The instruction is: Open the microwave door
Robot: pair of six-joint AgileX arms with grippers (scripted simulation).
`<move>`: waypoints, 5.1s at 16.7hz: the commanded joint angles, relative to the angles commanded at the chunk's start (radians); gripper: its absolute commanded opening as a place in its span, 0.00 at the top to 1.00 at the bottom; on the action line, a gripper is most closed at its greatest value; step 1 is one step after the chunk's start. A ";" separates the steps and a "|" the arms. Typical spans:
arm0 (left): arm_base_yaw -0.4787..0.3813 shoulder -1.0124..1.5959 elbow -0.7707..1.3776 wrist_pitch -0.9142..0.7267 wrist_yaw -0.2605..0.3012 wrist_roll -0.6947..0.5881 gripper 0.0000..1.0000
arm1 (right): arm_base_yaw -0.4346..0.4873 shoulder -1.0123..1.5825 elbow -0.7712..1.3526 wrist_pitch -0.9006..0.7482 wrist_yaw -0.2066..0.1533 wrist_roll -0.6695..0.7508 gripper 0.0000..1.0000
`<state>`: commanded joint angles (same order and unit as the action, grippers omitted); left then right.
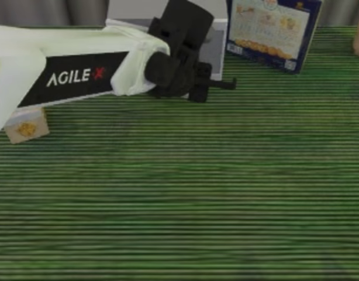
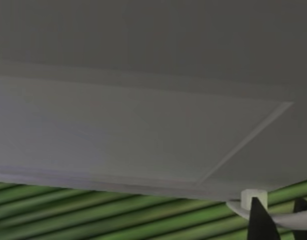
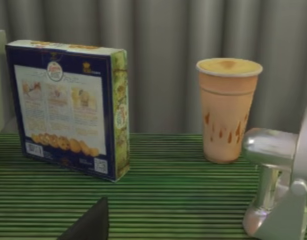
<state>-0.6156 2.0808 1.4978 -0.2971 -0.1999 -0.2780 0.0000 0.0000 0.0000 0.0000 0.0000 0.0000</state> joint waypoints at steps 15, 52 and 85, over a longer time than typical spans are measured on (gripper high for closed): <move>-0.009 0.002 0.004 0.000 0.008 -0.006 1.00 | 0.000 0.000 0.000 0.000 0.000 0.000 0.00; 0.017 -0.055 -0.080 0.044 0.065 0.077 1.00 | 0.000 0.000 0.000 0.000 0.000 0.000 0.00; 0.035 -0.087 -0.133 0.066 0.109 0.132 1.00 | 0.000 0.000 0.000 0.000 0.000 0.000 0.00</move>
<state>-0.5809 1.9936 1.3647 -0.2309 -0.0904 -0.1465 0.0000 0.0000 0.0000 0.0000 0.0000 0.0000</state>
